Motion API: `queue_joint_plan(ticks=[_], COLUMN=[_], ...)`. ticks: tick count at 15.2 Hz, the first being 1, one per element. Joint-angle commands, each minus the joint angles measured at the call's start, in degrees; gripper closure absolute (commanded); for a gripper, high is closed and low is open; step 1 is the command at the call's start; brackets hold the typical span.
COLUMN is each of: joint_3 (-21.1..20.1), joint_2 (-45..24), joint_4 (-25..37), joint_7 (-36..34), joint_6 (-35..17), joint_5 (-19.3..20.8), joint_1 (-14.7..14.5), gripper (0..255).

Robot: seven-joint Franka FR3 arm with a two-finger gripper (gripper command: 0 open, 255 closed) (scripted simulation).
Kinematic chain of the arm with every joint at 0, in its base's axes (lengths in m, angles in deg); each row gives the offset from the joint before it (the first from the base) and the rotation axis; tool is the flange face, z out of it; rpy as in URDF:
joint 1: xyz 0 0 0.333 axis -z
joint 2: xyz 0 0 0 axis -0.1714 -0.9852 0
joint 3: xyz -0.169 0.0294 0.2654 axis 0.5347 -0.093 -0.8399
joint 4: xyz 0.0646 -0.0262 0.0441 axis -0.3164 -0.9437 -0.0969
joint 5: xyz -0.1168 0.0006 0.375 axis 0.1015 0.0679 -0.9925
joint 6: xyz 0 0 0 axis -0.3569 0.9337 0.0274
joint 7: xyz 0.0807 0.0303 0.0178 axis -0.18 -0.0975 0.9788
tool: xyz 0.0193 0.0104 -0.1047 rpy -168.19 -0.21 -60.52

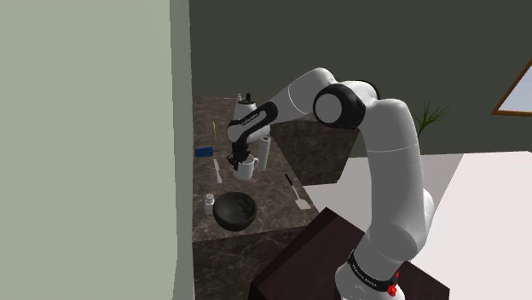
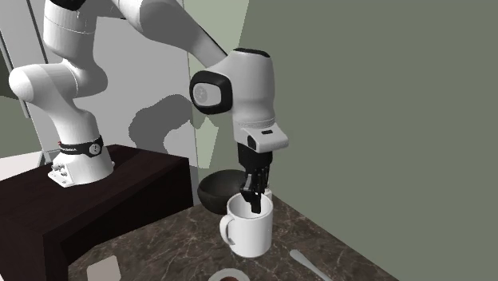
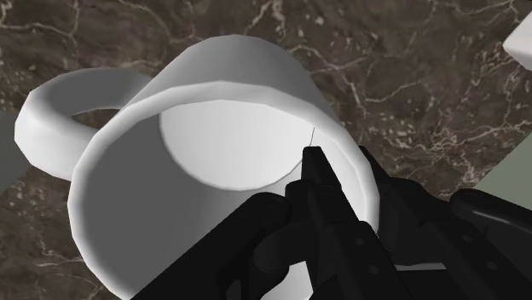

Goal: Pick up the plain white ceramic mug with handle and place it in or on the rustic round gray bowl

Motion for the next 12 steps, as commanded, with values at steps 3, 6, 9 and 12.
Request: queue_joint_plan(ticks=[3, 6, 9, 12], joint_3=[0.09, 0.15, 0.2, 0.25], joint_2=[2.28, 3.73, 5.11, 6.42], joint_4=[-0.11, 0.14, 0.52, 1.0], joint_7=[-0.11, -0.16, -0.2, -0.25], joint_6=[2.16, 3.87, 5.62, 7.41], joint_5=[0.13, 0.22, 0.31, 0.39], joint_1=[-0.11, -0.16, -0.19, -0.23], gripper=[255, 255, 255, 255])
